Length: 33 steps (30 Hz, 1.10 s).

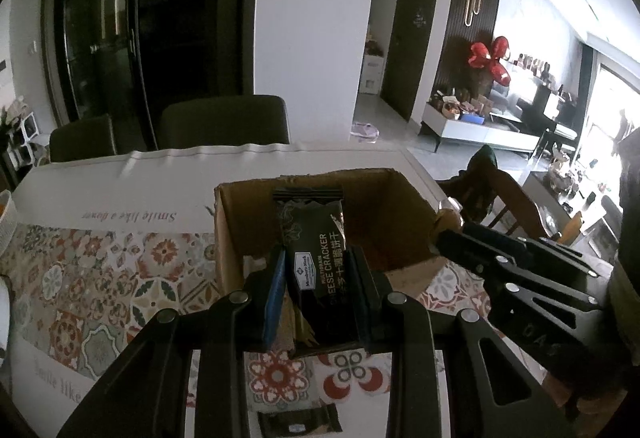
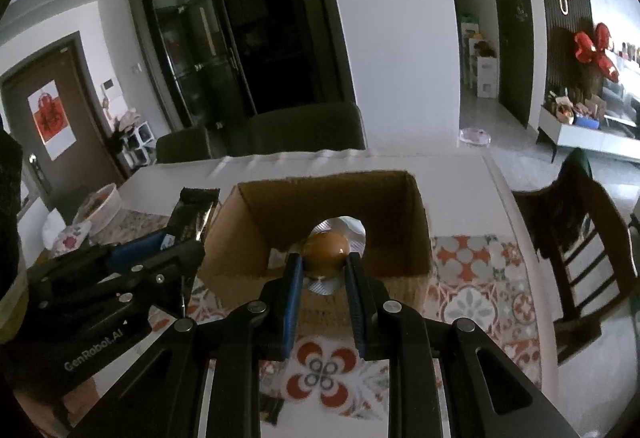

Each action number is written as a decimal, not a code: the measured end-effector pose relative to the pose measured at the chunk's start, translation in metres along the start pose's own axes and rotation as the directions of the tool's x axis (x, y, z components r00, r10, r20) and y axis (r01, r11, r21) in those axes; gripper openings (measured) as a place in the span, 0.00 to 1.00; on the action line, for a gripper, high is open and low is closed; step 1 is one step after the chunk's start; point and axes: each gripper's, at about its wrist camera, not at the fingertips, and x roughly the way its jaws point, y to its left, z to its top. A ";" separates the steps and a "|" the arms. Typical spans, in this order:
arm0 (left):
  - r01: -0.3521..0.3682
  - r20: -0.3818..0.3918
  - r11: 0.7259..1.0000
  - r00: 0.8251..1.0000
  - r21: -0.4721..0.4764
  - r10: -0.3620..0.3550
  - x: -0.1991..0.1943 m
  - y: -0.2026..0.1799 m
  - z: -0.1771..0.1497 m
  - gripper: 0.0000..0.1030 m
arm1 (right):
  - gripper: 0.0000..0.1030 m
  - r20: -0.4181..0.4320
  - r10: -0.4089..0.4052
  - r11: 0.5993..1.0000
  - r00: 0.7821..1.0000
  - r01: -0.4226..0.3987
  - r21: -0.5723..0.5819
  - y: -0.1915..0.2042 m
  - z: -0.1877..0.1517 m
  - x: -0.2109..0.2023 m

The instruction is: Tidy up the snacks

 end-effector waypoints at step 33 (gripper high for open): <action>-0.187 -0.046 0.981 0.982 -0.051 0.185 0.025 0.043 0.006 0.74 | 0.49 -0.094 -0.094 0.991 0.991 0.085 -0.100 0.009 0.028 0.056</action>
